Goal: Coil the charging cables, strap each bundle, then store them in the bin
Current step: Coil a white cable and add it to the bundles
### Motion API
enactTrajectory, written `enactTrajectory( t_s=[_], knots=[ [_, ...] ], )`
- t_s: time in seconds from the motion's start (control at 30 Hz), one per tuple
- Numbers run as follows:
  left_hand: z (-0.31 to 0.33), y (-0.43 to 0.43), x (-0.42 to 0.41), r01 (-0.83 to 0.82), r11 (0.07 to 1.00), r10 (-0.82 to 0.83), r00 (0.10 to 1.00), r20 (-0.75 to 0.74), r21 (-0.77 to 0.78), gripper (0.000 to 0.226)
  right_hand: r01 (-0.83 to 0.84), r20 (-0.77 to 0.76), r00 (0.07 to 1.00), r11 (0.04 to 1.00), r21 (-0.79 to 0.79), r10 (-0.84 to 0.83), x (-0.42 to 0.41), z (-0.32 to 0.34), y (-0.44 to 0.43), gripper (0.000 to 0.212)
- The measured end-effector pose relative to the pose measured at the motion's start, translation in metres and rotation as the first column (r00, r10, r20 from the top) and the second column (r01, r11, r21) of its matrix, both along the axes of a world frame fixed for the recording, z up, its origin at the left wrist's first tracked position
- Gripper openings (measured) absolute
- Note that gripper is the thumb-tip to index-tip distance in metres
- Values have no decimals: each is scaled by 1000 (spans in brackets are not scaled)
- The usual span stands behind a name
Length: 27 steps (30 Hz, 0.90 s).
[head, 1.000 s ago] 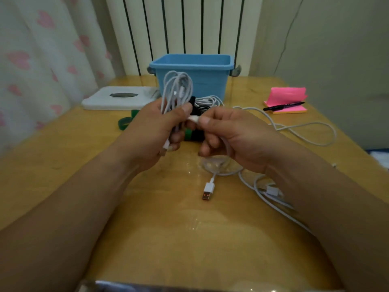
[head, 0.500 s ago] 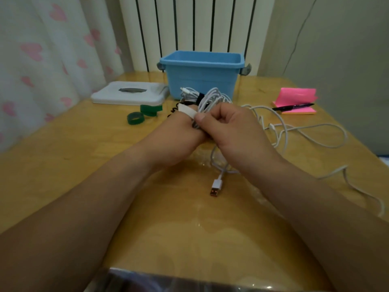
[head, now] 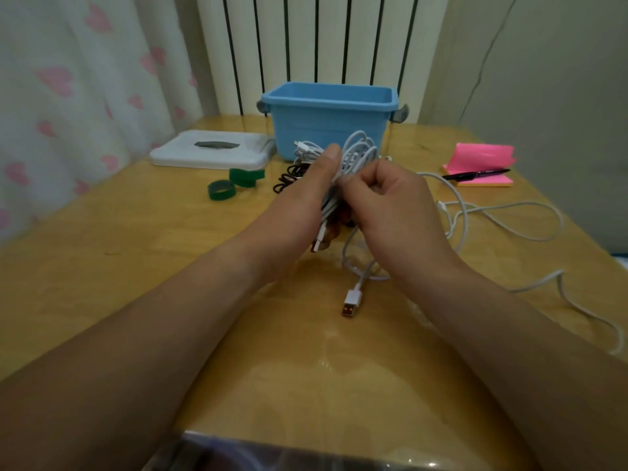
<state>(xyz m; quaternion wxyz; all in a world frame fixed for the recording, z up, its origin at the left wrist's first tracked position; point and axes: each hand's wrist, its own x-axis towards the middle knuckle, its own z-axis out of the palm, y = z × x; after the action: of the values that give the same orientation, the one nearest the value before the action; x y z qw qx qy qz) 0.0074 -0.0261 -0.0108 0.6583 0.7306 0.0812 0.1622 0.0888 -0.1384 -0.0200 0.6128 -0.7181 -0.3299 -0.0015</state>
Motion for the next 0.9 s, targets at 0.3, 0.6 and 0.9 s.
enactTrajectory(
  t_s=[0.3,0.6,0.9],
  knots=[
    [2,7,1,-189,980,188,982,34,55,41,-106,-31,993,988,113,110,-9,5,-1,16],
    [3,-3,-1,-159,987,157,984,81,24,46,-52,23,998,995,85,50,-14,7,-3,18],
    [-2,12,7,-354,935,350,926,143,5,43,18,56,998,999,-44,-15,-9,1,2,19]
  ],
)
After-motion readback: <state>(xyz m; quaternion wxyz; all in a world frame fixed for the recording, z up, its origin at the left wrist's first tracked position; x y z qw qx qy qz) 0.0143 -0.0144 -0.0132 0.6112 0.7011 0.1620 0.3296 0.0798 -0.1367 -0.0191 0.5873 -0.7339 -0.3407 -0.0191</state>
